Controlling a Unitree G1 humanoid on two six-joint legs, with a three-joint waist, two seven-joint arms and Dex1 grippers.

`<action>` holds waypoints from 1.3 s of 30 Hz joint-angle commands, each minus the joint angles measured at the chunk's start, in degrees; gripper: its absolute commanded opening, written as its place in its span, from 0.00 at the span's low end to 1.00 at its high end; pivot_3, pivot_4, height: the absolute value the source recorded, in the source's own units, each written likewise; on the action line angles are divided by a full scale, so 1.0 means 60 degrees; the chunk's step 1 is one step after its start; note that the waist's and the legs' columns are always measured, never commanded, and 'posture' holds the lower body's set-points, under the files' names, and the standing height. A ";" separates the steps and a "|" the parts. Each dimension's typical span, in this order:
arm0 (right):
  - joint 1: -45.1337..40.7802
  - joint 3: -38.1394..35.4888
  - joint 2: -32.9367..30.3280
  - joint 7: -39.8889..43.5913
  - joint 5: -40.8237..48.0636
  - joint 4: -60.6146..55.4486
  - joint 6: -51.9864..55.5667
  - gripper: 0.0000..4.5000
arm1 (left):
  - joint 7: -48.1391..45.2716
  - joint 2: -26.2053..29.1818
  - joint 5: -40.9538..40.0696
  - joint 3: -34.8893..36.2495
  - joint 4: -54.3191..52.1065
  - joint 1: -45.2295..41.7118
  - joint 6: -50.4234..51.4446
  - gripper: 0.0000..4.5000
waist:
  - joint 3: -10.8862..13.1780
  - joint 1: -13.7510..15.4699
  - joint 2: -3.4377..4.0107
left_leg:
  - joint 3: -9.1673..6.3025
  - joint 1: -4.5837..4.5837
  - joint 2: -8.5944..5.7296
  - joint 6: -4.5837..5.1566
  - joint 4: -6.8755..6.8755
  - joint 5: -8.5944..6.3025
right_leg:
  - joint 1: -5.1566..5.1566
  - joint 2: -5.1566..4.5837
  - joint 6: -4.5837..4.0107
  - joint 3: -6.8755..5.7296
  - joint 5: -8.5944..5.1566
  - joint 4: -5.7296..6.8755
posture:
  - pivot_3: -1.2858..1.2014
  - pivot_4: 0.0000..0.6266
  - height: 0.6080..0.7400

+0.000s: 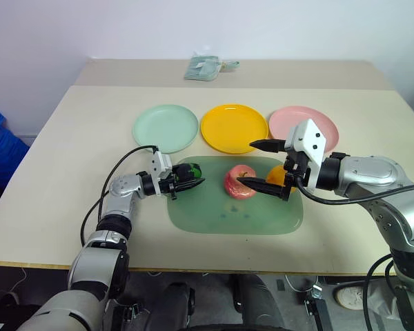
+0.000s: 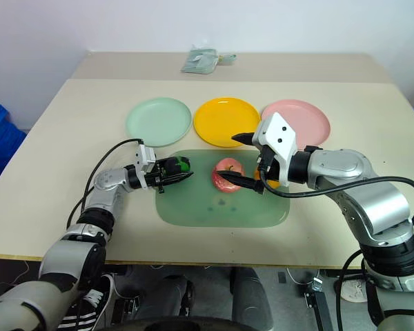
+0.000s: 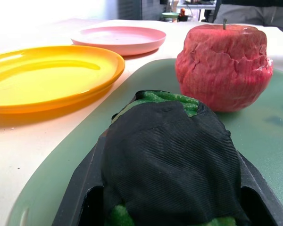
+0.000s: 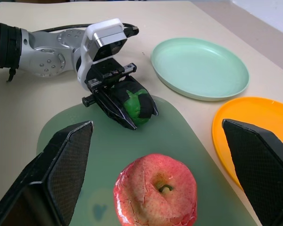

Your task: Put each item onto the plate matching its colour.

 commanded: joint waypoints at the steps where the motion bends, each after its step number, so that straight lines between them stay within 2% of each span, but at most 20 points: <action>1: -0.0248 -0.0302 0.0104 0.0000 0.0127 -0.0200 -0.0101 1.00 | 0.1063 -0.0090 -0.0055 0.0437 0.0224 -0.0522 -0.0067 0.46 | 0.0001 0.0003 -0.0001 | -0.0001 -0.0001 0.0000 0.0000 0.0000 0.0000 | 0.0000 0.0000 0.0000 0.0000 0.0000 0.0000 | 0.52 0.24 1.00; 5: -0.0661 -0.0230 0.0460 -0.0300 -0.0133 0.0106 -0.0356 1.00 | 0.4567 -0.0086 0.0484 0.0881 0.1178 -0.1695 -0.0160 0.46 | 0.0007 0.0012 -0.0011 | -0.0006 -0.0009 0.0000 -0.0001 0.0002 0.0000 | -0.0005 0.0000 0.0001 -0.0003 0.0000 -0.0001 | 0.52 0.24 1.00; 7: -0.1031 -0.0189 0.0766 -0.0640 -0.0365 0.0512 -0.0387 1.00 | 0.5762 -0.0058 0.0598 0.1033 0.1507 -0.2336 0.0166 0.46 | 0.0007 0.0010 -0.0013 | -0.0007 -0.0009 -0.0001 -0.0003 0.0002 0.0001 | -0.0007 0.0000 0.0002 -0.0003 0.0001 -0.0001 | 0.52 0.24 1.00; 10: -0.1263 0.0144 0.1076 -0.1027 -0.0924 0.1040 -0.0356 1.00 | 0.6762 -0.0124 0.0448 0.1397 0.1856 -0.2980 0.0523 0.46 | 0.0006 0.0005 -0.0010 | -0.0006 -0.0013 -0.0003 -0.0046 -0.0004 0.0025 | -0.0011 -0.0001 0.0003 -0.0003 0.0002 -0.0001 | 0.52 0.24 1.00; 13: -0.1172 0.0275 0.1143 -0.0895 -0.1065 0.1024 -0.0486 1.00 | 0.6972 -0.0218 0.0092 0.1887 0.2043 -0.3324 0.0754 0.46 | 0.0005 -0.0011 -0.0009 | -0.0003 -0.0023 -0.0006 -0.0040 -0.0014 0.0022 | -0.0017 -0.0002 0.0003 -0.0002 0.0002 -0.0001 | 0.52 0.24 1.00; 16: -0.1225 0.0166 0.1260 -0.0892 -0.0983 0.0980 -0.0379 1.00 | 0.8007 -0.0081 0.0393 0.1978 0.2202 -0.3540 0.0602 0.67 | 0.0005 -0.0018 -0.0009 | -0.0001 -0.0046 -0.0015 -0.0036 -0.0014 0.0019 | -0.0037 -0.0006 0.0003 0.0002 0.0002 -0.0004 | 0.52 0.24 1.00; 19: -0.1161 0.0139 0.1233 -0.0795 -0.0902 0.0845 -0.0315 1.00 | 0.8827 0.0124 0.0838 0.1819 0.2240 -0.3611 0.0136 0.99 | 0.0006 -0.0007 -0.0009 | -0.0002 -0.0048 -0.0018 -0.0037 -0.0012 0.0020 | -0.0039 -0.0009 0.0003 0.0001 0.0002 -0.0004 | 0.52 0.24 1.00; 20: -0.1120 0.0130 0.1222 -0.0765 -0.0869 0.0792 -0.0290 1.00 | 0.8957 0.0191 0.0953 0.1767 0.2217 -0.3611 -0.0050 0.99 | 0.0006 -0.0006 -0.0010 | -0.0003 -0.0048 -0.0019 -0.0038 -0.0012 0.0020 | -0.0038 -0.0009 0.0003 0.0001 0.0002 -0.0003 | 0.52 0.24 1.00; 24: -0.0836 0.0097 0.0980 -0.0506 -0.0758 0.0593 -0.0121 1.00 | 0.5862 0.0062 -0.0254 0.2235 0.1471 -0.3560 0.0339 0.99 | 0.0005 0.0023 -0.0010 | -0.0009 -0.0045 -0.0020 -0.0045 -0.0009 0.0024 | -0.0032 -0.0010 0.0003 -0.0008 0.0002 -0.0003 | 0.52 0.24 1.00; 27: -0.0557 -0.0010 0.0671 0.0055 -0.0265 0.0277 0.0187 1.00 | 0.2773 0.0153 -0.1110 0.2037 0.0132 -0.2970 0.1200 0.99 | 0.0006 -0.0015 -0.0009 | -0.0007 -0.0047 -0.0025 -0.0041 -0.0006 0.0022 | -0.0027 -0.0014 0.0002 -0.0007 0.0002 -0.0002 | 0.52 0.24 1.00; 30: -0.0491 0.0139 0.0514 0.0141 -0.0328 0.0334 0.0284 1.00 | -0.0124 0.0635 -0.1965 0.1322 -0.2314 -0.1557 0.3003 0.99 | 0.0003 -0.0203 -0.0005 | 0.0001 -0.0044 -0.0020 -0.0027 -0.0010 0.0014 | -0.0029 -0.0010 0.0002 0.0000 0.0002 -0.0005 | 0.52 0.24 1.00; 31: -0.0463 0.0370 0.0372 0.0194 -0.0627 0.0437 0.0179 1.00 | -0.0828 0.0963 -0.2359 0.1152 -0.3117 -0.1122 0.4066 0.99 | 0.0003 -0.0261 -0.0005 | 0.0005 -0.0042 -0.0019 -0.0024 -0.0012 0.0013 | -0.0030 -0.0010 0.0002 0.0008 0.0001 -0.0004 | 0.52 0.24 1.00; 33: -0.0444 0.0728 0.0186 0.0229 -0.1090 0.0641 0.0058 1.00 | -0.1542 0.1518 -0.2797 0.0935 -0.4120 -0.0589 0.5527 0.99 | 0.0004 -0.0345 -0.0005 | 0.0013 -0.0039 -0.0014 -0.0022 -0.0011 0.0012 | -0.0035 -0.0006 0.0001 0.0017 0.0001 0.0002 | 0.52 0.24 1.00; 39: -0.0639 0.1179 0.0501 0.0195 -0.1448 0.1285 0.0211 1.00 | -0.2452 0.2939 -0.3009 0.0320 -0.6628 0.0995 0.7383 0.99 | 0.0006 -0.0240 -0.0007 | -0.0004 -0.0015 0.0009 -0.0010 -0.0009 0.0005 | -0.0032 0.0011 0.0002 0.0005 0.0001 0.0021 | 0.52 0.24 1.00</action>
